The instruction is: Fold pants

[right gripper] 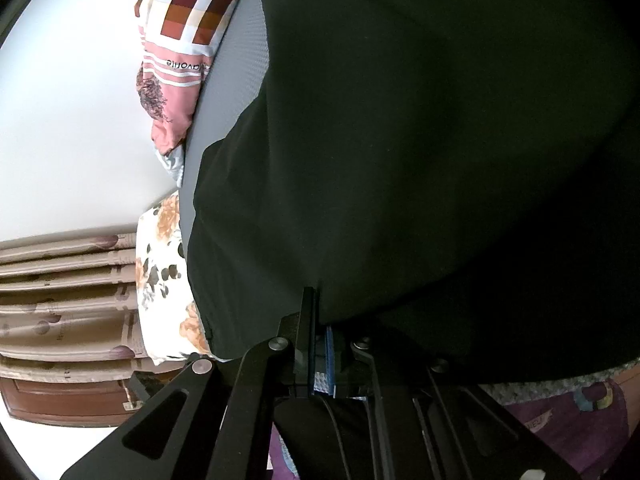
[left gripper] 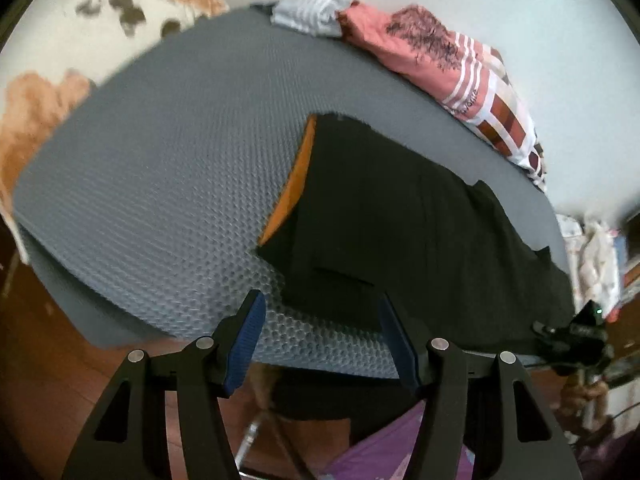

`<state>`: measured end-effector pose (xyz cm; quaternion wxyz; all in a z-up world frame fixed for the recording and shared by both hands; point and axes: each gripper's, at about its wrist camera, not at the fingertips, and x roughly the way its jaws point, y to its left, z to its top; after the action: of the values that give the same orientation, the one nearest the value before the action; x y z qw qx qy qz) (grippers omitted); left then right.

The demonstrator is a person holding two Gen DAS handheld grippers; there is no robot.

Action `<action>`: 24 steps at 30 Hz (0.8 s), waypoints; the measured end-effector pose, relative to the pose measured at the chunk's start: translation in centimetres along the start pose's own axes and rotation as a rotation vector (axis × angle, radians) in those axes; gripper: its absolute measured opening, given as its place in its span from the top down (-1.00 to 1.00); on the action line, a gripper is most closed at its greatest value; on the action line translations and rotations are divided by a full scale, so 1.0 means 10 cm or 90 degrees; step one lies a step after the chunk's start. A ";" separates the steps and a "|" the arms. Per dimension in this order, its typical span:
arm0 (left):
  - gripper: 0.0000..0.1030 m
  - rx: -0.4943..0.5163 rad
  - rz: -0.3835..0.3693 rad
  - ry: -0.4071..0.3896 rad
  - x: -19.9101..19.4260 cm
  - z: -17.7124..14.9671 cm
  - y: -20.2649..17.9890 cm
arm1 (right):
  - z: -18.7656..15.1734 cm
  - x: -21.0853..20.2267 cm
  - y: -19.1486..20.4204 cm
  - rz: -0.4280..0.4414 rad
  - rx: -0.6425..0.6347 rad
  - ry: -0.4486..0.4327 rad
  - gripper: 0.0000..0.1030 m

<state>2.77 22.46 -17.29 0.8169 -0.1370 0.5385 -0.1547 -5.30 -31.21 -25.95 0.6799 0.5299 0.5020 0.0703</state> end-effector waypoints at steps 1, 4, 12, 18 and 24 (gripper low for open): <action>-0.16 -0.005 -0.003 0.010 0.05 0.02 0.02 | 0.00 0.00 0.00 0.000 0.000 0.000 0.91; -0.12 -0.037 -0.018 0.037 0.22 0.05 0.10 | 0.01 0.00 0.00 0.000 0.003 0.000 0.91; 0.81 0.039 0.056 -0.053 -0.06 0.16 -0.18 | 0.00 0.01 0.00 0.000 0.001 -0.002 0.90; 0.81 0.120 0.098 -0.127 -0.21 0.39 -0.44 | -0.06 0.04 0.04 0.032 -0.009 -0.005 0.81; 0.77 0.104 0.126 -0.086 0.24 0.29 -0.07 | -0.11 0.14 0.08 0.036 -0.028 0.016 0.82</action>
<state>6.27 21.08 -17.89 0.8711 -0.0264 0.4786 -0.1071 -5.06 -29.27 -26.09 0.6827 0.5278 0.4939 0.1069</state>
